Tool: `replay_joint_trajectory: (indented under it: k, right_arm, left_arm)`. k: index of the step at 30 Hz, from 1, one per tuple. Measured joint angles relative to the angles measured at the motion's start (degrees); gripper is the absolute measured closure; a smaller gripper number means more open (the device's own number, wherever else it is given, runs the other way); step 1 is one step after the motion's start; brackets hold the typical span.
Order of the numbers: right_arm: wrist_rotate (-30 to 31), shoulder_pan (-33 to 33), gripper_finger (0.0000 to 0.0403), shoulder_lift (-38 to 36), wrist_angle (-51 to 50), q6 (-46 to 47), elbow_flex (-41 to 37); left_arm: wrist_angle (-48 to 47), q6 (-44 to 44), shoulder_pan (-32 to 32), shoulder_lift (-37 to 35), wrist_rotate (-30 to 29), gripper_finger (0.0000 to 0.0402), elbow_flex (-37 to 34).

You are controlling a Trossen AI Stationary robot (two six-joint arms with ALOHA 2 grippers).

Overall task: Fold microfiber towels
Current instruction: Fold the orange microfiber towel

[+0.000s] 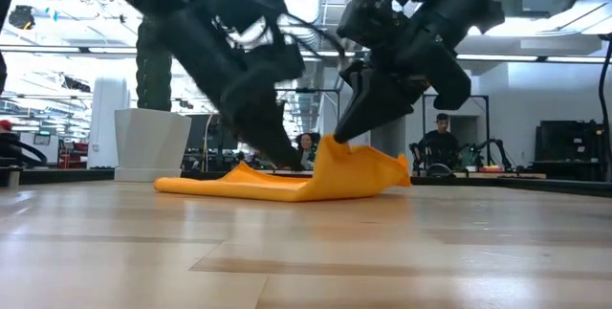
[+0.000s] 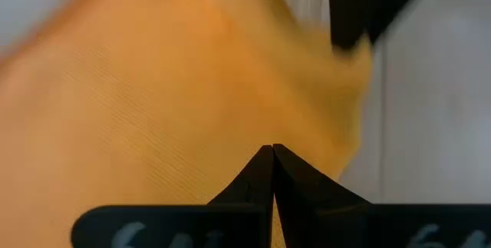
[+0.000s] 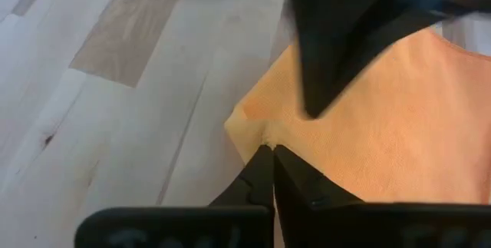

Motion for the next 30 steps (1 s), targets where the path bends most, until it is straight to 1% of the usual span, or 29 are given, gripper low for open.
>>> replay_joint_trajectory:
  k: [3,7,10,12,14,16,18,21,26,30]
  right_arm:
    - [-0.8,-0.3,0.0381,0.0,0.9,-1.0,0.0]
    - [-1.2,-0.2,0.0381,0.0,1.3,-1.1,0.0]
    - [-2.3,-0.2,0.0377,0.7,4.0,-3.1,0.1]
    - [-2.5,-0.2,0.0376,1.1,5.0,-4.6,0.0]
    - [-2.5,-0.2,0.0377,1.7,6.9,-5.2,0.0]
    - [-2.5,-0.3,0.0379,2.5,7.6,-5.2,0.0]
    - [-2.7,-0.3,0.0380,3.4,8.9,-5.1,0.0]
    - [-4.7,-0.3,0.0378,4.6,10.3,-5.2,0.2]
    - [-5.2,-0.3,0.0378,8.3,10.5,-6.2,3.9]
    - [-6.3,-0.5,0.0379,11.6,9.6,-8.4,7.7]
  left_arm:
    - [-4.7,-3.2,0.6,-4.7,-1.0,0.0401,0.1]
    - [-15.0,-4.8,-0.2,-10.9,-5.7,0.0402,0.1]
    - [-20.7,-4.9,-1.5,-12.8,-6.3,0.0401,0.0]
    - [-21.8,-5.9,-2.7,-12.8,-5.5,0.0401,-1.3]
    - [-19.6,-7.5,-4.0,-12.8,-5.8,0.0401,-3.8]
    - [-14.7,-9.6,-4.6,-12.8,-6.6,0.0401,-7.1]
    - [-9.4,-12.0,-4.4,-12.8,-7.2,0.0402,-10.2]
    - [-4.5,-14.9,-3.8,-12.8,-7.1,0.0401,-14.1]
    - [-1.2,-17.8,-3.5,-12.7,-7.0,0.0401,-17.5]
    - [-0.7,-18.0,-3.5,-12.7,-6.7,0.0401,-18.0]
